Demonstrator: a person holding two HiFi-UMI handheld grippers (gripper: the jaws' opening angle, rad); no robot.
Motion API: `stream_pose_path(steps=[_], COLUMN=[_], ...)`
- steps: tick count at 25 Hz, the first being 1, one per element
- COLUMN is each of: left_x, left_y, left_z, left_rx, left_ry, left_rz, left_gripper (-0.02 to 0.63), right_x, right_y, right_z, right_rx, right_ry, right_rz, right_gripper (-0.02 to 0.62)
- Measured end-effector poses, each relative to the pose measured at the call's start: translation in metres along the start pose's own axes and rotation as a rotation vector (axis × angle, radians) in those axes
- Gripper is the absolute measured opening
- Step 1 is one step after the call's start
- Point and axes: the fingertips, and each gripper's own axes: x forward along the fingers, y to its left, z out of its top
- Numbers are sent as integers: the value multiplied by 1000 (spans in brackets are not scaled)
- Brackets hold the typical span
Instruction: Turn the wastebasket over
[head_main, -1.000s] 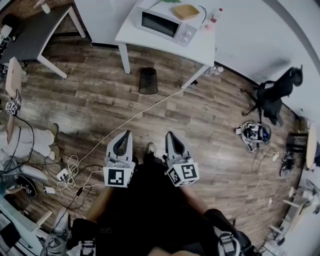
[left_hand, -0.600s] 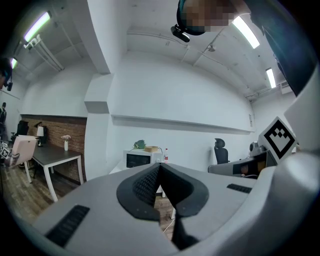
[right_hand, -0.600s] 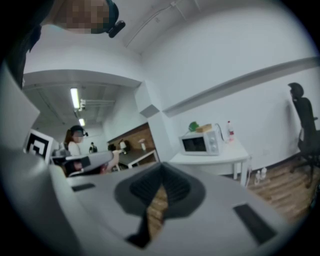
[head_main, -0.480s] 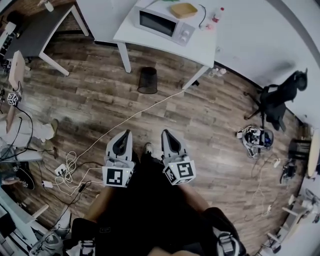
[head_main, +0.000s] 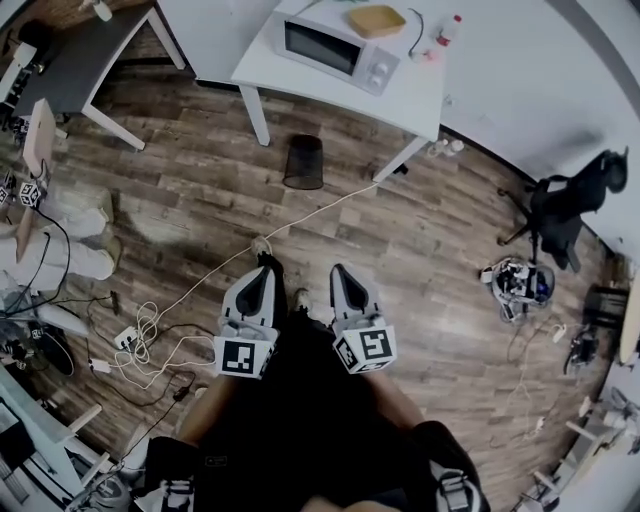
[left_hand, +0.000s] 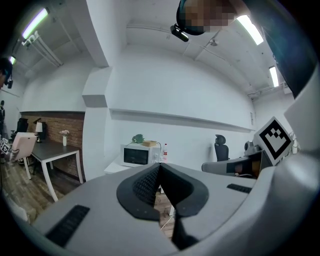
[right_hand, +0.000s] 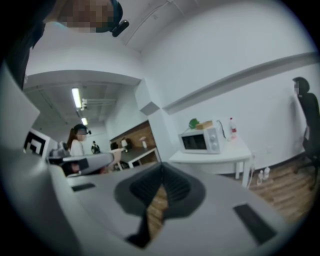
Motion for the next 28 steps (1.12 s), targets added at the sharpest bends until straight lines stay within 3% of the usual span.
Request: stream_pose_path(steps=[9, 20, 28], left_x=[57, 147, 208], left_y=[52, 166, 211], left_z=[-7, -3, -7], left_rx=[-35, -58, -29], left_ry=[41, 87, 96], left_rz=[-27, -50, -52], left_gripper=[31, 31, 31], right_x=[72, 200, 267], right_y=[-15, -29, -59], right_z=[-2, 5, -8], right_rx=[-11, -77, -37], right_ry=[44, 90, 169], right_rz=[-38, -74, -65], right_gripper=[32, 32, 32])
